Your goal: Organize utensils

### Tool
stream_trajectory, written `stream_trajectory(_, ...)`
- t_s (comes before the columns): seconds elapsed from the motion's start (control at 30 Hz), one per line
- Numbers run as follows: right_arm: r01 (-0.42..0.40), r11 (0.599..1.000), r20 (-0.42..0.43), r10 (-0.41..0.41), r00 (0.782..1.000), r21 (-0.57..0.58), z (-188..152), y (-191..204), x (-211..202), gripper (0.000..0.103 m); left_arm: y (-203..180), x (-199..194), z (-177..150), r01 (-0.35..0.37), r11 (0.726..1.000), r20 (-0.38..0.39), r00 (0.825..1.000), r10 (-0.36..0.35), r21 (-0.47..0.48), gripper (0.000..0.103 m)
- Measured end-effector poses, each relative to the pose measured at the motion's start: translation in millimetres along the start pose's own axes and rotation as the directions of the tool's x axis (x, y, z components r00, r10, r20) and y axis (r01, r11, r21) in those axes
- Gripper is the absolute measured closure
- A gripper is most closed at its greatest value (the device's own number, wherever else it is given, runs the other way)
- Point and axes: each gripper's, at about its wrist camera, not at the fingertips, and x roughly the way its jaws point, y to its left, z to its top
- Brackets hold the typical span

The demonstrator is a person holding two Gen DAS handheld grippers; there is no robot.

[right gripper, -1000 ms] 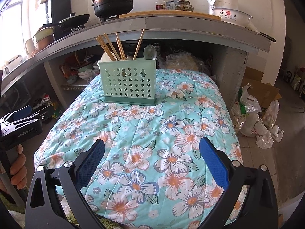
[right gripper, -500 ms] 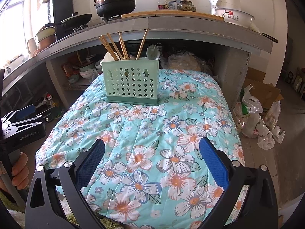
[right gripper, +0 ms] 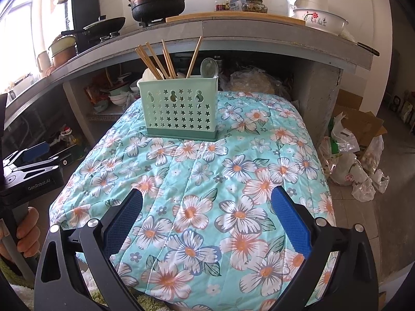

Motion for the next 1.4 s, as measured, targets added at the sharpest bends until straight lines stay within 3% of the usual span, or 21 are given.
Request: stream_trajectory(1.4,-0.020,1.000,-0.024,0.020,1.000,0.016,-0.8,-1.7,4.6,0.006,-0.1,8.6,-6.8,0.016,1.000,-0.041,0.999,-0.015,0.014,0.008)
